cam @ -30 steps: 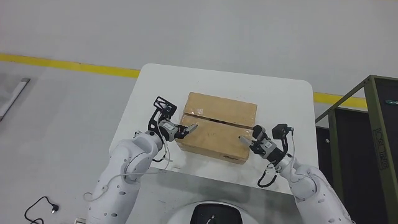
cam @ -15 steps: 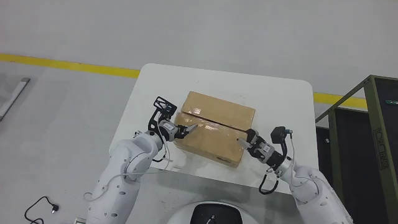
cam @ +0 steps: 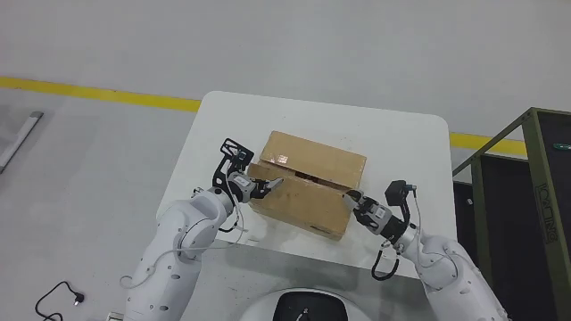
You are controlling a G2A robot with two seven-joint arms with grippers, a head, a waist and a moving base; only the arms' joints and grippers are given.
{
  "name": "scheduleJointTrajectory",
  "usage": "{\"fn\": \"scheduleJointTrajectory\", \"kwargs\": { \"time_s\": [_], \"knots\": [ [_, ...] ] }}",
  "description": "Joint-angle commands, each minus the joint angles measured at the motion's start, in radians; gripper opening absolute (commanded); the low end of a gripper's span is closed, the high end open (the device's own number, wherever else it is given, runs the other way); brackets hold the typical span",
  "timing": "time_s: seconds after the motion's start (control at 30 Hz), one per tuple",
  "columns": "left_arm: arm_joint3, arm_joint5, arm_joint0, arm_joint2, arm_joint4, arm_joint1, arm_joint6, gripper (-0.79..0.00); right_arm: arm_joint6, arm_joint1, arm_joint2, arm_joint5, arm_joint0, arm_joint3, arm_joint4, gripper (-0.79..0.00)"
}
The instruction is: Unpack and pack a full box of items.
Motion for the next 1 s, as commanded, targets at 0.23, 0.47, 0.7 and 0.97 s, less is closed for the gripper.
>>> {"fn": "scheduleJointTrajectory", "kwargs": {
  "time_s": [0.23,0.47,0.7,0.97],
  "knots": [
    [-0.007,0.01,0.005,-0.002,-0.004,0.001,0.017,0.0,-0.044,0.009,0.013,0.035,-0.01,-0.056,-0.142,-0.785],
    [-0.069,0.034,0.013,-0.021,-0.049,0.007,0.026,0.0,-0.099,0.022,0.048,0.022,-0.038,-0.117,-0.291,-0.785],
    [-0.111,0.076,-0.001,-0.025,-0.069,0.011,0.017,0.0,-0.151,0.035,0.085,-0.018,-0.078,-0.158,-0.358,-0.785],
    [-0.069,0.173,-0.044,0.012,-0.004,0.012,-0.045,-0.332,-0.233,0.045,0.097,-0.053,-0.1,-0.176,-0.451,-0.785]
  ]
}}
